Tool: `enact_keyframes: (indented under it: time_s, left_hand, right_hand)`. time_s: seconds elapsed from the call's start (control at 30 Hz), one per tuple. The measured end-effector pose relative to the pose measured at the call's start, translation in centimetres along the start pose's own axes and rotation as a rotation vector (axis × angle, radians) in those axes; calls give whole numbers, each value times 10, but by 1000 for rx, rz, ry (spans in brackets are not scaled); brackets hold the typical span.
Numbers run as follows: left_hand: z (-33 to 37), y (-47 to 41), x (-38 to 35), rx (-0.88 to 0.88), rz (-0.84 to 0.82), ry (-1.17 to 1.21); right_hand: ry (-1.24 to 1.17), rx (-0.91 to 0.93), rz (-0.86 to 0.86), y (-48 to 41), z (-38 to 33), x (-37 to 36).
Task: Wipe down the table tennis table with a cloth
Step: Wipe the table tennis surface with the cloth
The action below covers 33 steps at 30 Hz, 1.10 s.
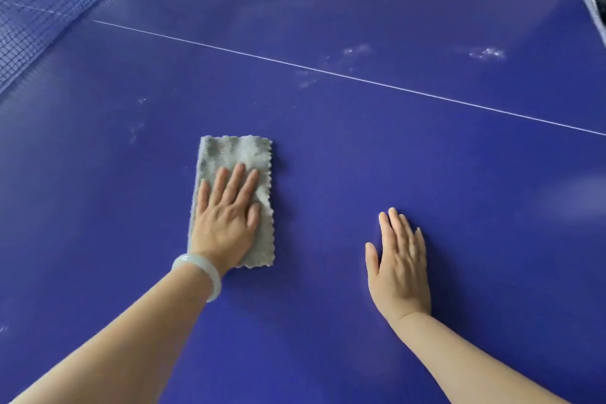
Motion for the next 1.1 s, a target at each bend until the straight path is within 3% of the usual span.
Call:
enact_keyframes:
  time_s: [0.07,0.13,0.3,0.43,0.53,0.67,0.77,0.97,1.1]
  left_hand:
    - [-32,22,-2,139,-24,33]
    - [-10,61,-2,117,8,-4]
    - [141,90,-7,-467,15,60]
    - [177,25,-8,-628,-32,36]
    - [135,-36,-2,-509,-10,-18]
    - [47,-41,2,-87,19,11]
    - [58,-1,-7,-70,-18,9]
    - [187,23,-6,-550,-15,6]
    - [223,-13,-9,-675,-19,39]
  right_hand:
    - [16,-15,-10,0,0,0]
    - [19,-30,-19,1,0,0]
    - [-8,-29,-15,-2,2,0]
    - [-42,-16,5,-1,3,4]
    - [-55,-3,-11,0,4,3]
    - [-72,-23,-42,-1,6,1]
    - [-106,-34,-55,0,5,2]
    - [-316,-37,18,-6,5,17]
    - [-376,-69,75,-20,23,23]
Point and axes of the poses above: each hand's wrist, its own y-axis away from the middle knuckle, its own x-axis out of the back of the hand, z = x × y, the point moved 9 cm from there along -y, towards the middle knuckle, and after that the axes turned 9 degrees about -y, right-handed, at the moved point
